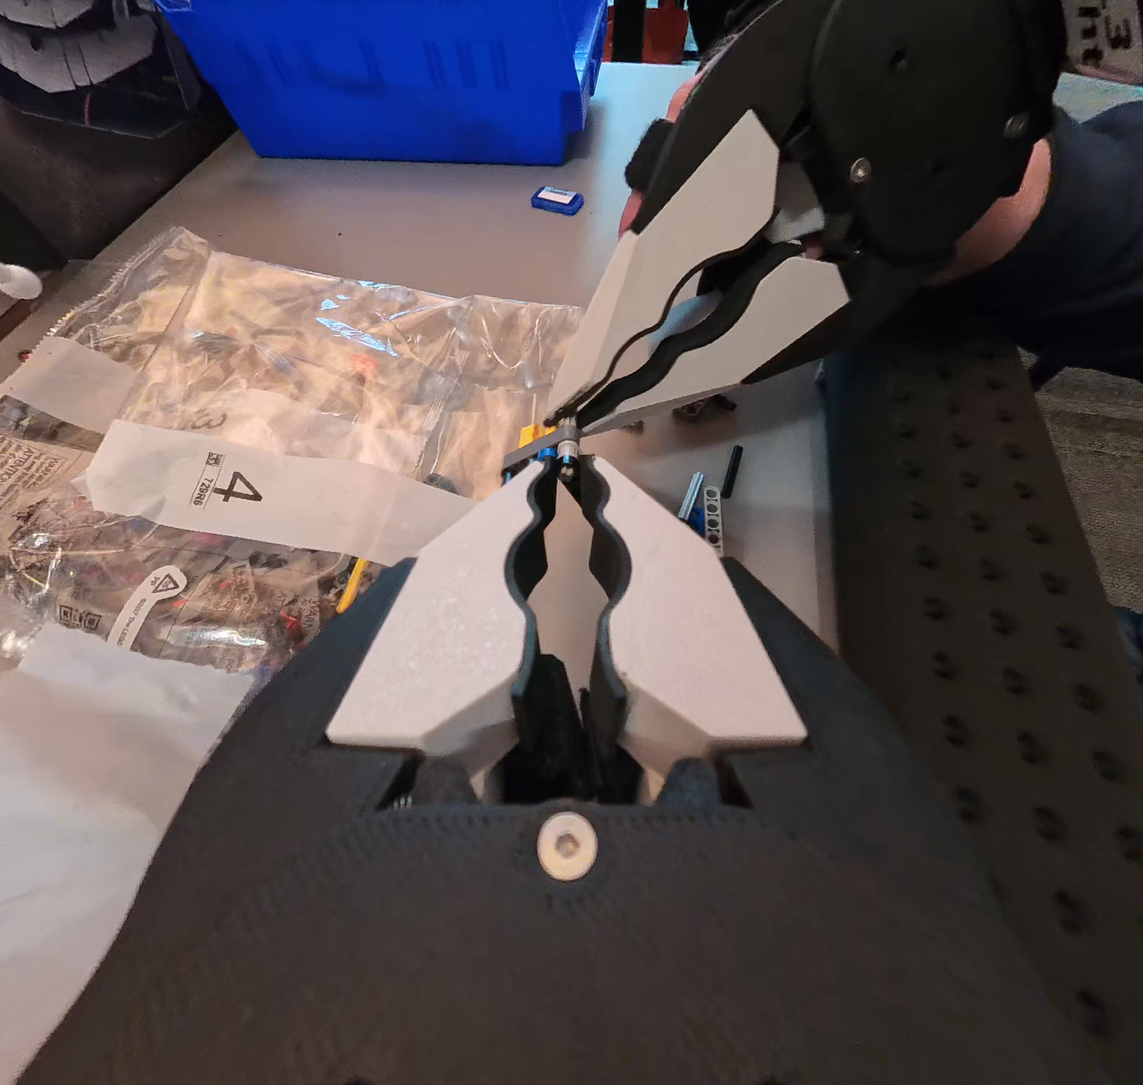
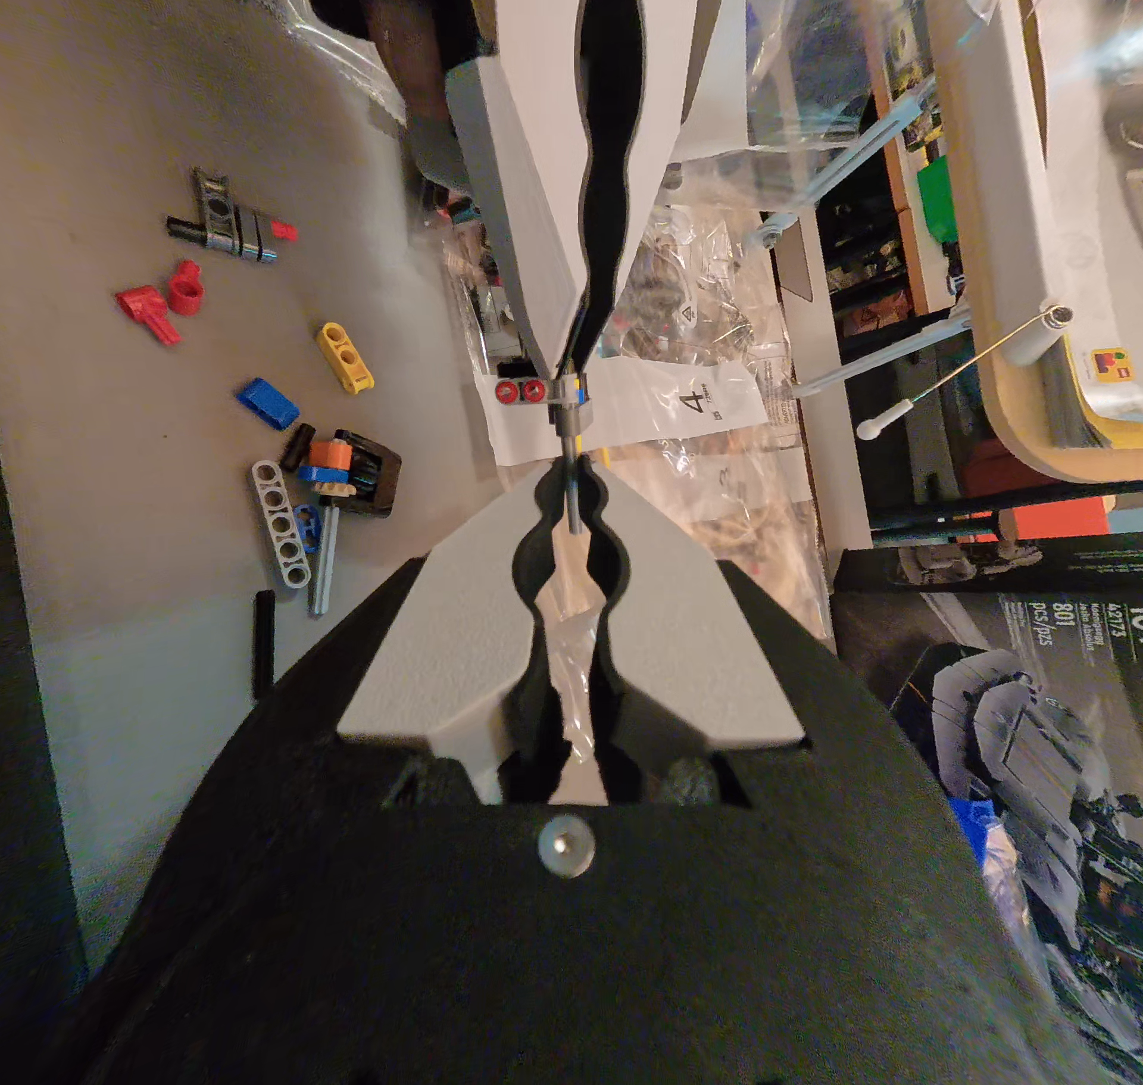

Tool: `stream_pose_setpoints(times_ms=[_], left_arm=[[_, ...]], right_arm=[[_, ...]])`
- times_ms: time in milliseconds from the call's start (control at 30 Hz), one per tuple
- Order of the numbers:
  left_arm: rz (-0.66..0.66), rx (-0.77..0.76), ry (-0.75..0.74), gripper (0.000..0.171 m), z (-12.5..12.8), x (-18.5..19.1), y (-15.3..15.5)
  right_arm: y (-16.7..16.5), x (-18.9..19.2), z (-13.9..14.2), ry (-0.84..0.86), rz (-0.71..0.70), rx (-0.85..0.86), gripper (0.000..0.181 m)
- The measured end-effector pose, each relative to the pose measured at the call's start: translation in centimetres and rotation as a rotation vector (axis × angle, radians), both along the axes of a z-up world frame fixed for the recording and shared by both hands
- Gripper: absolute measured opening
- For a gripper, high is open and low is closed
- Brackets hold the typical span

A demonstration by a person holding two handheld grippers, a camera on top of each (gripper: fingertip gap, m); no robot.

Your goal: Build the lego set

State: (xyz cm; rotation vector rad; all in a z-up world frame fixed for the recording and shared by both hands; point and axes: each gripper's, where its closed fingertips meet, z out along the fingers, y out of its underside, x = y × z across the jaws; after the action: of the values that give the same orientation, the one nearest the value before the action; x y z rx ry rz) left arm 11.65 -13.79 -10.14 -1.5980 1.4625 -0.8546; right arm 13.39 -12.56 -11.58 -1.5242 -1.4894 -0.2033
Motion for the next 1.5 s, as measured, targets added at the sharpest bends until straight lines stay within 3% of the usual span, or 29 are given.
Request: stream_pose_setpoints(times_ms=[100, 167, 200, 233, 267, 333, 400, 467, 533, 633, 767, 867, 967, 1033, 1233, 1500], left_arm=[[-0.003, -0.009, 0.005, 0.007, -0.1, -0.2, -0.1], [0.052, -0.001, -0.06, 0.006, 1.6, -1.9, 1.1], [0.065, -0.03, -0.116, 0.006, 2.6, -2.6, 1.6], [0.068, -0.02, -0.111, 0.006, 2.6, -2.7, 1.7], [0.05, 0.003, -0.078, 0.006, 2.1, -2.3, 1.3], [0.017, 0.005, -0.034, 0.006, 1.1, -1.2, 0.4], [0.016, 0.011, 0.012, 0.007, 0.2, -1.5, 0.6], [-0.026, -0.097, 0.022, 0.007, -0.6, -1.5, 0.0], [-0.019, -0.055, 0.121, 0.007, -2.5, -1.5, 0.1], [-0.032, -0.065, 0.137, 0.012, -3.1, -1.1, -0.3], [-0.032, 0.09, 0.11, 0.031, -2.0, -0.5, -0.2], [-0.055, 0.308, 0.104, 0.043, -1.1, 0.4, -0.7], [-0.069, 0.422, 0.126, 0.039, -1.3, 1.2, -1.0], [-0.09, 0.428, 0.153, 0.025, -1.9, 1.2, -1.2], [-0.114, 0.475, 0.173, 0.024, -1.6, 1.0, -1.7], [-0.129, 0.41, 0.141, 0.024, -1.1, 0.7, -2.2]], right_arm=[[0.2, 0.4, -0.3, -0.022, -0.008, -0.004, 0.001], [2.1, 5.0, -2.3, -0.183, -0.155, 0.003, 0.002], [1.5, 4.5, -1.4, -0.068, -0.109, -0.029, 0.001], [0.6, 2.7, 1.2, 0.053, -0.046, 0.007, 0.001], [0.1, 1.4, 2.2, 0.073, -0.012, 0.032, 0.001], [0.2, 0.5, 0.4, 0.009, 0.003, -0.004, 0.002], [0.2, 1.1, 0.1, 0.031, 0.008, -0.027, 0.001], [0.6, 2.4, -0.7, 0.033, -0.024, -0.078, 0.002], [0.3, 1.7, -0.3, 0.077, -0.002, -0.098, 0.001], [-0.1, 1.0, -0.7, 0.057, 0.017, -0.104, 0.002], [-0.5, 0.6, -1.5, 0.11, 0.041, -0.212, 0.002], [-0.8, 0.4, -1.4, 0.16, 0.059, -0.27, 0.002], [-1.2, -0.1, -1.4, 0.175, 0.083, -0.296, 0.002], [-1.4, -0.2, -1.5, 0.173, 0.092, -0.299, 0.002], [-1.9, -0.3, -1.3, 0.174, 0.129, -0.302, 0.002], [-2.5, -0.4, -0.7, 0.166, 0.158, -0.269, 0.002]])
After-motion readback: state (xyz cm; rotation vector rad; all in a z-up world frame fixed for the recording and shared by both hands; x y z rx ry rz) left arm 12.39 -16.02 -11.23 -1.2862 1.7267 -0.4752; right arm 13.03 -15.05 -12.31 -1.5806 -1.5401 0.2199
